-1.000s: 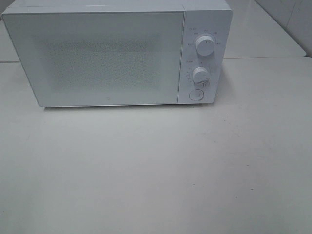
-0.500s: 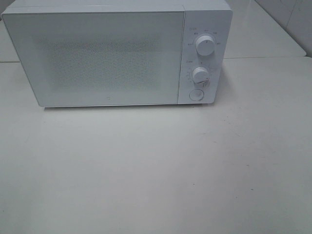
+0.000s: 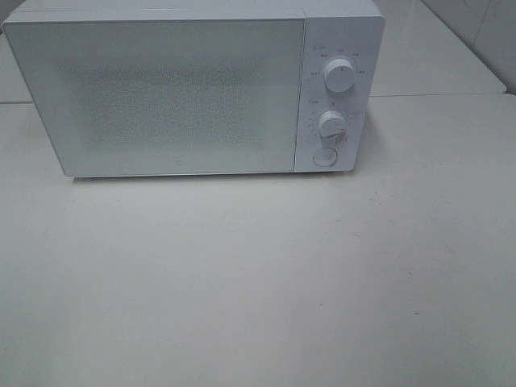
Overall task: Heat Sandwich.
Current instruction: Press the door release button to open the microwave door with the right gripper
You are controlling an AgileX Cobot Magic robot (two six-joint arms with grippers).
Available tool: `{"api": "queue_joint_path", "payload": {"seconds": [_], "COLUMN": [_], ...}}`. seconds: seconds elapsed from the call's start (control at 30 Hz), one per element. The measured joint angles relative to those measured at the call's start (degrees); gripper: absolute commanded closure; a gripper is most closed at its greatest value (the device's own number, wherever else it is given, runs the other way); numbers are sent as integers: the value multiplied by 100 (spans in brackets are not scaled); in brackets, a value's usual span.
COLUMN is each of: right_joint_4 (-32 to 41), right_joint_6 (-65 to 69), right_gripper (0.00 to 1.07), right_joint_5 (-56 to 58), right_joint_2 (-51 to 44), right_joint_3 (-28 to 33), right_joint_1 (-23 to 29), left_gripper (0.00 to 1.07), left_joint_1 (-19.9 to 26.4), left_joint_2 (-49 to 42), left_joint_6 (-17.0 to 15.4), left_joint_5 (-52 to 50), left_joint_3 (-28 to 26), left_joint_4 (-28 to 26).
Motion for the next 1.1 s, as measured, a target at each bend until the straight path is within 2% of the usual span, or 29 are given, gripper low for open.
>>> {"api": "queue_joint_path", "payload": {"seconds": [1.1], "right_joint_4": [-6], "right_joint_6": [0], "right_gripper": [31], "right_joint_5": [-6], "right_joint_2": [0], "right_joint_3": [0], "right_joint_1": [0], "left_gripper": [23], "left_joint_1": [0], "left_joint_2": [0], "left_joint_6": [0], "left_joint_5": [0], "left_joint_3": [0], "left_joint_4": [0]}}
